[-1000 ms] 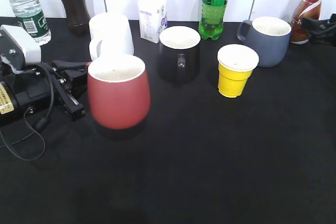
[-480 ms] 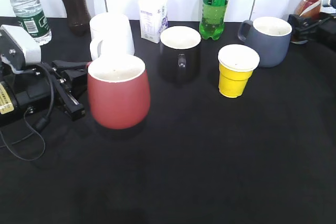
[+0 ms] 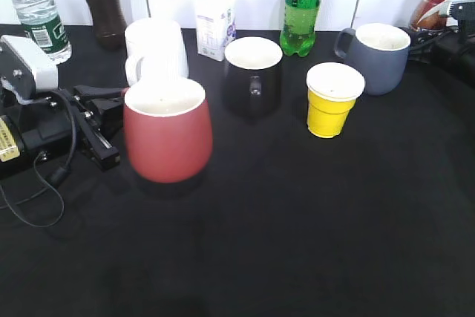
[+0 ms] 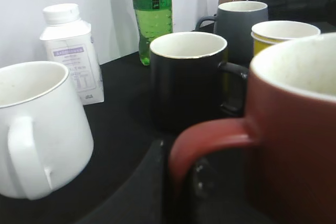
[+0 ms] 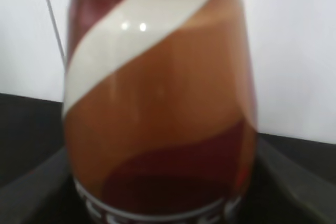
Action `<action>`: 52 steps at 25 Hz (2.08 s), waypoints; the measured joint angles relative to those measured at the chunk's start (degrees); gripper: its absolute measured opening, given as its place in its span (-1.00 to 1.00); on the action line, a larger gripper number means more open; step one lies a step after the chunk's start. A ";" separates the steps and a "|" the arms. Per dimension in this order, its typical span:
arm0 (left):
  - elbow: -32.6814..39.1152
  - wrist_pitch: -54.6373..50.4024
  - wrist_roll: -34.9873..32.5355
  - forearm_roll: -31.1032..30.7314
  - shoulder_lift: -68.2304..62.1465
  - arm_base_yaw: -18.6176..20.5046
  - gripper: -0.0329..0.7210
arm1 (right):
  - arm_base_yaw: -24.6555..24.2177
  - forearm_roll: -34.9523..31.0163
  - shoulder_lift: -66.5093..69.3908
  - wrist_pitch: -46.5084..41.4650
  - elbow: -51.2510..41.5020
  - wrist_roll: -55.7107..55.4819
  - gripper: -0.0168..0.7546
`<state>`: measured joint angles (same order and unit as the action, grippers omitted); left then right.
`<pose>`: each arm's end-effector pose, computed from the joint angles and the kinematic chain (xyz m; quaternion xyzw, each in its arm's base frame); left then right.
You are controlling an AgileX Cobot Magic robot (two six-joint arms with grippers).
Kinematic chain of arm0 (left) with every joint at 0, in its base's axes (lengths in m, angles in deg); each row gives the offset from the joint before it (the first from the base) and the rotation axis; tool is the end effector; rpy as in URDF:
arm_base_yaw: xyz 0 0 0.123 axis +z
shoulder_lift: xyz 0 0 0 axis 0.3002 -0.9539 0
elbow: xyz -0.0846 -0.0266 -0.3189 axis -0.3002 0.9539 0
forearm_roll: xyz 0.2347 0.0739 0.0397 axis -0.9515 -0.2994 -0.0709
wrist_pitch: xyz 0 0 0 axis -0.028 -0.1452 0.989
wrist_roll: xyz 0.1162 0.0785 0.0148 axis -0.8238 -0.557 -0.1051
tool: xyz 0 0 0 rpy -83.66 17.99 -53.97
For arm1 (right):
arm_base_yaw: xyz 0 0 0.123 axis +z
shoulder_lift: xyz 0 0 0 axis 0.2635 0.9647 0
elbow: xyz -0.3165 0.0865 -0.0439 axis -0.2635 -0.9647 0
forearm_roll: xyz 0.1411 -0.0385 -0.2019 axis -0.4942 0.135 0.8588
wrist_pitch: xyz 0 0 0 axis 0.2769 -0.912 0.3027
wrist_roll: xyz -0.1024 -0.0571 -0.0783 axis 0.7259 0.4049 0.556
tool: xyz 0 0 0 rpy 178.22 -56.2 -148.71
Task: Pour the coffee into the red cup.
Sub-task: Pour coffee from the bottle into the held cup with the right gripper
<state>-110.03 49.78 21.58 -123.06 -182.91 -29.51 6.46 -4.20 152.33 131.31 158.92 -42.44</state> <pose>0.3024 -0.1503 0.1964 0.3347 0.6697 -0.2522 0.6131 0.5686 -0.0291 0.1170 -0.0948 0.7337 0.0981 0.6656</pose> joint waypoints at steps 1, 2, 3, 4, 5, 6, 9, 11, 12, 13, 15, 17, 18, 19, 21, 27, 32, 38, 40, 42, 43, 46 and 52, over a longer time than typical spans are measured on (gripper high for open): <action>0.00 0.00 0.00 0.00 0.00 0.00 -0.79 | 0.00 0.51 -0.48 -0.47 -0.11 0.34 0.43; 0.00 0.00 0.00 0.00 0.00 0.00 -0.79 | 0.00 0.74 -1.50 -1.62 -0.23 0.47 0.43; 0.00 0.00 0.00 0.00 0.00 0.00 -0.79 | 0.00 0.79 -2.95 -2.07 -0.74 0.48 0.43; 0.00 0.00 0.00 0.00 0.00 0.00 -0.79 | 0.00 0.86 -5.52 -2.68 -1.93 0.58 0.43; 0.00 0.00 0.00 0.00 0.00 0.00 -0.79 | 0.00 0.92 -7.74 -3.38 -3.29 0.64 0.43; 0.00 0.00 0.00 0.00 0.00 0.00 -0.79 | 0.00 0.96 -9.97 -4.15 -4.98 0.71 0.43; 0.00 0.00 0.00 0.00 0.00 0.00 -0.79 | -0.05 1.49 -18.47 -4.58 -10.39 0.81 0.43; 0.00 0.00 0.00 0.00 0.00 0.00 -0.79 | -0.05 3.64 -25.22 -4.58 -14.93 -0.54 0.43; 0.00 0.00 0.00 0.00 0.00 0.00 -0.79 | 0.06 6.16 -28.66 -4.58 -16.42 -3.36 0.43; 0.00 0.00 0.00 0.00 0.00 0.00 -0.79 | 0.40 8.68 -31.45 -4.90 -17.65 -7.11 0.43; 0.00 0.00 0.00 -0.07 0.00 0.00 -0.79 | 2.98 14.93 -36.34 -9.19 -18.30 -11.41 0.43; 0.00 0.00 0.00 -0.26 0.00 0.00 -0.79 | 7.80 17.90 -39.28 -11.92 -18.35 -12.72 0.43; 0.00 0.00 0.00 -0.44 0.00 0.00 -0.79 | 10.62 18.30 -40.09 -13.00 -18.35 -12.90 0.43; 0.00 0.00 0.00 -0.64 0.00 0.00 -0.79 | 13.91 18.50 -40.43 -13.39 -18.35 -12.96 0.43; 0.00 0.00 0.00 -1.28 0.00 0.00 -0.79 | 20.36 18.73 -40.43 -15.06 -18.37 -12.96 0.43; 0.00 0.00 0.00 -1.40 0.00 0.00 -0.79 | 35.35 18.91 -40.37 -17.00 -18.41 -8.20 0.43; 0.00 0.00 0.00 -0.97 0.00 0.00 -0.79 | 38.68 24.30 -40.37 -17.53 -18.41 5.14 0.43; 0.00 -0.12 0.00 -0.81 0.89 0.00 -0.79 | 38.68 24.42 -40.37 -20.47 -18.41 16.14 0.43; 0.00 -0.14 0.00 -0.54 4.75 0.00 -0.79 | 38.68 24.42 -40.37 -20.53 -18.41 18.53 0.43; -0.05 0.36 0.00 -0.42 7.03 0.00 -0.79 | 38.68 24.42 -40.37 -20.53 -18.41 21.34 0.43; -0.05 0.36 0.00 -0.66 7.04 0.00 -0.79 | 38.68 24.42 -40.37 -20.53 -18.41 23.91 0.43; -0.05 0.36 0.00 -1.46 7.20 0.00 -0.78 | 38.68 24.43 -40.37 -20.53 -18.41 31.63 0.43; -0.05 0.36 0.00 -5.07 7.20 0.00 -0.78 | 38.68 24.48 -40.37 -20.53 -18.41 43.29 0.43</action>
<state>-110.09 50.14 21.58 -128.14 -175.71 -29.51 45.14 20.28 111.96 110.79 140.51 0.84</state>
